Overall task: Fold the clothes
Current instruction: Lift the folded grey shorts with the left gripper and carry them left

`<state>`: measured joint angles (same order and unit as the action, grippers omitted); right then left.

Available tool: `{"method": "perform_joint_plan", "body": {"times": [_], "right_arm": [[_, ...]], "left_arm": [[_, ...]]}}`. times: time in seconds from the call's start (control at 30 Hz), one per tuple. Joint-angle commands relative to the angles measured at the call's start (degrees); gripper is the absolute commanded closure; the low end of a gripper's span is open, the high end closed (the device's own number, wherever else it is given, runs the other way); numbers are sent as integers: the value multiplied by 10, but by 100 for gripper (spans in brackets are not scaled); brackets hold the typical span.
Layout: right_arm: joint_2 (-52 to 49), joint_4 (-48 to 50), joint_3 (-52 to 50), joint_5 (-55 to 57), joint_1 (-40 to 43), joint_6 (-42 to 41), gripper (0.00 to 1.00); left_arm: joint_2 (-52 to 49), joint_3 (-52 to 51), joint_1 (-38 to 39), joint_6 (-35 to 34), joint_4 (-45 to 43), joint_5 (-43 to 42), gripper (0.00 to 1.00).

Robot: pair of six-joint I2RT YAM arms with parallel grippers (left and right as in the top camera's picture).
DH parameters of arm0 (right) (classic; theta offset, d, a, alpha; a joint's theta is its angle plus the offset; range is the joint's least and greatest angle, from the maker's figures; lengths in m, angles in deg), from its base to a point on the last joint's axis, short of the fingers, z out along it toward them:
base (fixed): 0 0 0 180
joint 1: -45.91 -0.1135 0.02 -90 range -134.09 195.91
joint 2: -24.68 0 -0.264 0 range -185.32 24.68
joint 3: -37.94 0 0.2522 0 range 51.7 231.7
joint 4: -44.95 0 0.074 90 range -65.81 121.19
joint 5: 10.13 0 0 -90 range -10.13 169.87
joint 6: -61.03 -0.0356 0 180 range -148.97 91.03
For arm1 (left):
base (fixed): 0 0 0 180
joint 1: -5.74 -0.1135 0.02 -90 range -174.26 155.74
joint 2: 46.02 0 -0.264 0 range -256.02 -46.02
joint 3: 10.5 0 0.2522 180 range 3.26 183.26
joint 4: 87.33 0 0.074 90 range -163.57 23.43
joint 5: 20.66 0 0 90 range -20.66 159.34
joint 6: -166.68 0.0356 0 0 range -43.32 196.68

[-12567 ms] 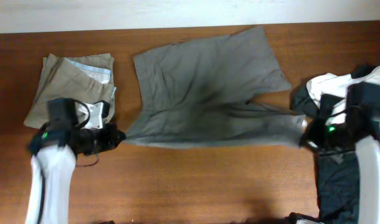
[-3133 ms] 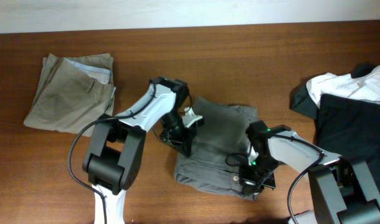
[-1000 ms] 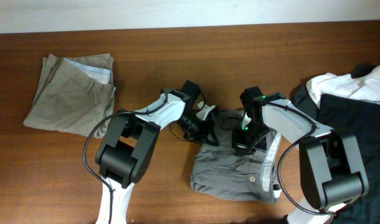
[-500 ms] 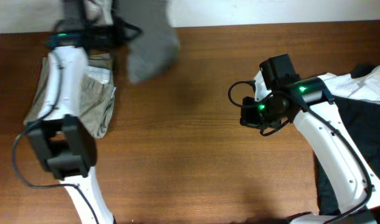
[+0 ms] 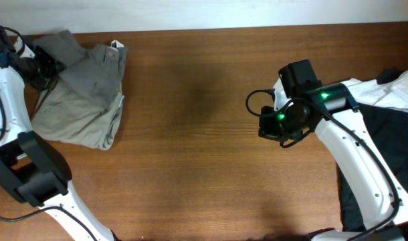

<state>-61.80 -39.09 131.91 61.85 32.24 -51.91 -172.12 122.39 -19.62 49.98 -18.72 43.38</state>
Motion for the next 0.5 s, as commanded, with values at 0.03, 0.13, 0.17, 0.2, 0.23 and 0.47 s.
{"method": "perform_joint_plan", "body": {"times": [0.03, 0.13, 0.17, 0.2, 0.23, 0.47], "right_arm": [[0, -2, 5, 5, 2, -4, 96], [0, -3, 5, 7, 2, -2, 96], [0, -4, 5, 8, 2, 1, 96], [0, -5, 5, 8, 2, 2, 96], [0, -5, 5, 8, 2, 2, 96], [0, -7, 5, 24, 3, 2, 96]], "left_arm": [[19, -1, -3, 2, 94, 109, 95], [23, 0, -9, 9, 123, 119, 83], [30, 0, -15, 10, 133, 118, 77], [41, 0, -20, 16, 136, 116, 76], [51, 0, -23, 27, 133, 113, 75], [69, 1, -27, 45, 155, 130, 39]]}}
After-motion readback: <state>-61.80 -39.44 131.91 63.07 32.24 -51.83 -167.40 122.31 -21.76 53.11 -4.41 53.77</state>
